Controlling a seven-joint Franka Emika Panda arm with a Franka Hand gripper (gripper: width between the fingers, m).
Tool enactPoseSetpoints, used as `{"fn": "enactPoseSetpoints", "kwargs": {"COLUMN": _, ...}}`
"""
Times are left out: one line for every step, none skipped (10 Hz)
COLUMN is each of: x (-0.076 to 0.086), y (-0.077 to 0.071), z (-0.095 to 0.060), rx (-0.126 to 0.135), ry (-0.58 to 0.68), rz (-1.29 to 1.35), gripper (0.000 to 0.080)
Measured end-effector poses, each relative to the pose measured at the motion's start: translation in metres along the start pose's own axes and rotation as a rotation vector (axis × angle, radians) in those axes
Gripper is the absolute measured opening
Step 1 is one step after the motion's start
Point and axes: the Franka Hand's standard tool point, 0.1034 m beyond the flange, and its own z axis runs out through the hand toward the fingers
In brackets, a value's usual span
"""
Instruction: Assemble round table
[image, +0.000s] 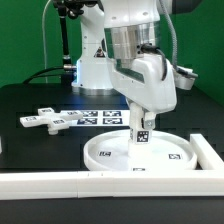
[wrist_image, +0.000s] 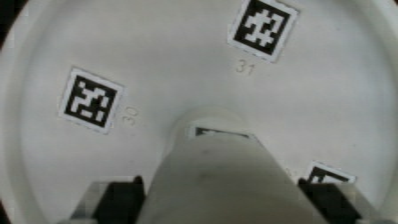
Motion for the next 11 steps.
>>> {"fn": "enactPoseSetpoints", "kwargs": {"x": 0.0013, "y": -0.0001, "z": -0.0002, "rx": 0.008, "ry": -0.019, "rz": 0.105, "gripper": 0.0409}}
{"fn": "enactPoseSetpoints", "kwargs": {"x": 0.0007, "y": 0.0003, "z": 0.0, "rx": 0.001, "ry": -0.029, "rz": 0.166, "gripper": 0.0409}}
{"fn": "enactPoseSetpoints", "kwargs": {"x": 0.0004, "y": -0.0004, "z": 0.0002, "rx": 0.006, "ry": -0.031, "rz": 0.192, "gripper": 0.0409}}
{"fn": "enactPoseSetpoints", "kwargs": {"x": 0.0005, "y": -0.0003, "z": 0.0004, "rx": 0.006, "ry": -0.031, "rz": 0.158, "gripper": 0.0409}}
{"fn": "enactPoseSetpoints", "kwargs": {"x": -0.0002, "y": -0.0002, "z": 0.0007, "rx": 0.004, "ry": -0.029, "rz": 0.113, "gripper": 0.0409}}
{"fn": "enactPoseSetpoints", "kwargs": {"x": -0.0038, "y": -0.0008, "z": 0.0003, "rx": -0.008, "ry": -0.026, "rz": 0.034, "gripper": 0.0609}}
{"fn": "enactPoseSetpoints", "kwargs": {"x": -0.0058, "y": -0.0022, "z": -0.0009, "rx": -0.016, "ry": -0.022, "rz": -0.094, "gripper": 0.0609}}
{"fn": "enactPoseSetpoints", "kwargs": {"x": -0.0057, "y": -0.0032, "z": -0.0028, "rx": -0.032, "ry": -0.014, "rz": -0.297, "gripper": 0.064}}
{"fn": "enactPoseSetpoints", "kwargs": {"x": -0.0058, "y": -0.0037, "z": -0.0034, "rx": -0.033, "ry": -0.017, "rz": -0.397, "gripper": 0.064}}
{"fn": "enactPoseSetpoints", "kwargs": {"x": -0.0058, "y": -0.0036, "z": -0.003, "rx": -0.033, "ry": -0.018, "rz": -0.48, "gripper": 0.0648}}
{"fn": "enactPoseSetpoints", "kwargs": {"x": -0.0058, "y": -0.0035, "z": -0.0027, "rx": -0.033, "ry": -0.02, "rz": -0.543, "gripper": 0.0648}}
